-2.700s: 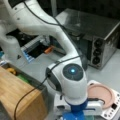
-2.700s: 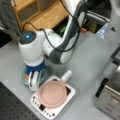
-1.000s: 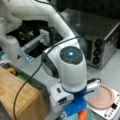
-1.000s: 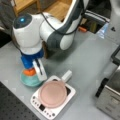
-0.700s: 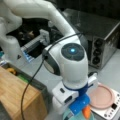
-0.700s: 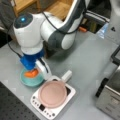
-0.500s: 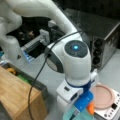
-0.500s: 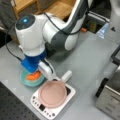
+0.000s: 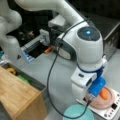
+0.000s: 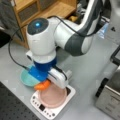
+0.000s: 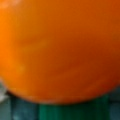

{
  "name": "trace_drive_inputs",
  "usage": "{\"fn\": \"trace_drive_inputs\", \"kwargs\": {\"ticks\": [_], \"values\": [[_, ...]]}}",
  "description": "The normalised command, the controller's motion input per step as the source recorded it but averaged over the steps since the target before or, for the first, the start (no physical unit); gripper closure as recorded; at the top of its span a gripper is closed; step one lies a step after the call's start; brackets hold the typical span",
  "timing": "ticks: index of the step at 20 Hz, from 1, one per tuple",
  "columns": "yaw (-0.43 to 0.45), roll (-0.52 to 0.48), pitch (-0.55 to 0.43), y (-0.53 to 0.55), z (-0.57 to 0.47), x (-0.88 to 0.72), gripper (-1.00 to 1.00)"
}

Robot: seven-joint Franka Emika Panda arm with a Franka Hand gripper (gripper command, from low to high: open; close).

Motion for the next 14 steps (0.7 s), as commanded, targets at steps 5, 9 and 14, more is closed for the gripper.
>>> {"fn": "trace_drive_inputs", "kwargs": {"ticks": [5, 9, 14], "values": [[0.204, -0.218, -0.079, 0.14, -0.12, 0.0, 1.0], [0.204, -0.232, -0.109, 0.02, -0.19, 0.03, 1.0], [0.168, -0.201, -0.106, 0.02, -0.16, 0.0, 1.0]]}}
